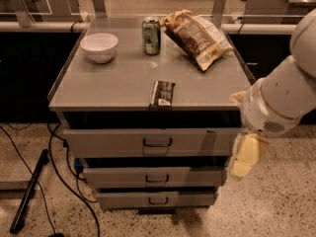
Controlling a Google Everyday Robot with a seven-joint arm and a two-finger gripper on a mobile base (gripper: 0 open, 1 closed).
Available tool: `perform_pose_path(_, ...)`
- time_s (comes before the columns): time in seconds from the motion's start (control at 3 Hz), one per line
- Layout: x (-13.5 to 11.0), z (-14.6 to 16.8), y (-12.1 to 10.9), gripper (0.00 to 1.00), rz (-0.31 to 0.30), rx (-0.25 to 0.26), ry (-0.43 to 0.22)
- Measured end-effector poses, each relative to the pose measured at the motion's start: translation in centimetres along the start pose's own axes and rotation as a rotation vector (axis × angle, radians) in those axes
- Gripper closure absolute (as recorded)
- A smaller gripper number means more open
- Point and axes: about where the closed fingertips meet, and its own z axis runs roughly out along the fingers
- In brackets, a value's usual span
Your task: Open top drawer
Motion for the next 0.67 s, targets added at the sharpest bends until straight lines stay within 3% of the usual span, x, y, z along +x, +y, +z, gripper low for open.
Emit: perform_pose_path(0.67,0.5,4.8,0.1,0.00,0.011,-0.002,-0.004)
